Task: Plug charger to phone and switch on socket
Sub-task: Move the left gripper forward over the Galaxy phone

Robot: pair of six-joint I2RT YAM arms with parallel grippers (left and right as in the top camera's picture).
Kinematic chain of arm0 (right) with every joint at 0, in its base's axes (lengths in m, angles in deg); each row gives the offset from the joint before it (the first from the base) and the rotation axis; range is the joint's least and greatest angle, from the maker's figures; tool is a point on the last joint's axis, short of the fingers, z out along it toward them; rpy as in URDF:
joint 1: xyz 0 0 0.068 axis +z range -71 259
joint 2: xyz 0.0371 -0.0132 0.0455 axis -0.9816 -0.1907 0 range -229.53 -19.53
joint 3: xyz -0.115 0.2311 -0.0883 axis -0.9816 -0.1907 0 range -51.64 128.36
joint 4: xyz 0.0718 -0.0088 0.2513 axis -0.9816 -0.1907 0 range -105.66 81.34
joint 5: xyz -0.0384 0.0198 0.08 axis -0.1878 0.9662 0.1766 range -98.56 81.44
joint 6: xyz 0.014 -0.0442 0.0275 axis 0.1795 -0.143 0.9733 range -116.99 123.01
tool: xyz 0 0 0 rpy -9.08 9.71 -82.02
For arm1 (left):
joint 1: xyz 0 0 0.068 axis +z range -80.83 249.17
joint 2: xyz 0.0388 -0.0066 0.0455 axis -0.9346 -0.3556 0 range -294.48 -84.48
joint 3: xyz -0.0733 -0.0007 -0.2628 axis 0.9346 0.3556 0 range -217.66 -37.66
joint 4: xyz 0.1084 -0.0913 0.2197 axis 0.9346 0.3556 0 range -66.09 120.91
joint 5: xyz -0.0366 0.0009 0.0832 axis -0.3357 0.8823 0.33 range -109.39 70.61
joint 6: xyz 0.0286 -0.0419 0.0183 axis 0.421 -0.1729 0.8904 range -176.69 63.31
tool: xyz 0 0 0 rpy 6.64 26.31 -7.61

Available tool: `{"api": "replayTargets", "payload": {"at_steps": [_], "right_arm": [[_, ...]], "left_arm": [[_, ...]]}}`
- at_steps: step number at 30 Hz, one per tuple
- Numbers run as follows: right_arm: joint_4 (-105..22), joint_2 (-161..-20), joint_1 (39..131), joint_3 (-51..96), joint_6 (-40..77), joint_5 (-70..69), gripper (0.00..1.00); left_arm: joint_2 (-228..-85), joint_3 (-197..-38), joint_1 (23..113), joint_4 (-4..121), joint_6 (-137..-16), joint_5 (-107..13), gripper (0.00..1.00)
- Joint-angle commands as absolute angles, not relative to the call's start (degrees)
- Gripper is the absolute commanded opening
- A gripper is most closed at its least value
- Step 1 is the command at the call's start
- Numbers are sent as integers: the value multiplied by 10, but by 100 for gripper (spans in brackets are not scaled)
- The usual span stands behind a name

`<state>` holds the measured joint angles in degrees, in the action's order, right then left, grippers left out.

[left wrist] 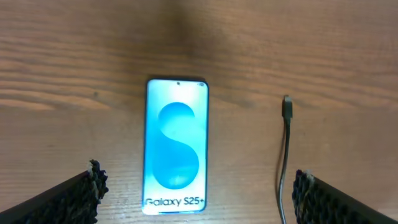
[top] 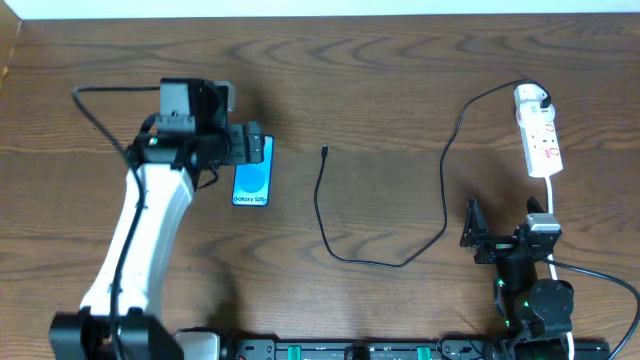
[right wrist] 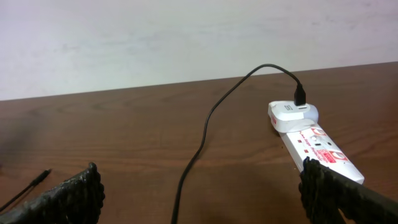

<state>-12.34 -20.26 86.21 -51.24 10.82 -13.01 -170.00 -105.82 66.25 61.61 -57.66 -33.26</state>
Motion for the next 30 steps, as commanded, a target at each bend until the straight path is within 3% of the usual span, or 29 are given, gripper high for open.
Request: {"api": "replayTargets", "payload": {"at_steps": [1, 21, 30], "right_arm": [[-125, -201, 859, -513, 107, -129, 99], [-125, -201, 859, -513, 107, -129, 99], [-125, -201, 858, -513, 107, -129, 99]], "left_arm": [[-1733, -1084, 648, 625, -563, -337, 98], [-1878, -1087, 649, 600, -563, -339, 98], [-1885, -1179, 646, 704, -576, -288, 98]]}}
